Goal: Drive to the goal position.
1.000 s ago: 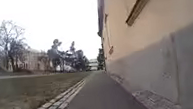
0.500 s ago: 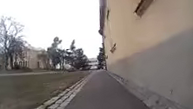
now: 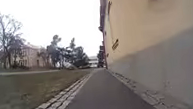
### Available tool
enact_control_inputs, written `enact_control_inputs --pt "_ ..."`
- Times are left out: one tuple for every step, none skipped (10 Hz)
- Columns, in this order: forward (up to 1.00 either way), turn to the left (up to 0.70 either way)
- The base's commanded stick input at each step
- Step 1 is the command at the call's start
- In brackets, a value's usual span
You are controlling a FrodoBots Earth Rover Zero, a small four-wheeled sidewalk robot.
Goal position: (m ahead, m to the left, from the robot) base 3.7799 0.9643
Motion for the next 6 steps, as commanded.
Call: enact_control_inputs --pt "1.0 0.0" --pt "1.0 0.0" --pt "1.0 0.0" --pt "1.0 0.0" --pt "1.0 0.0" --pt "1.0 0.0"
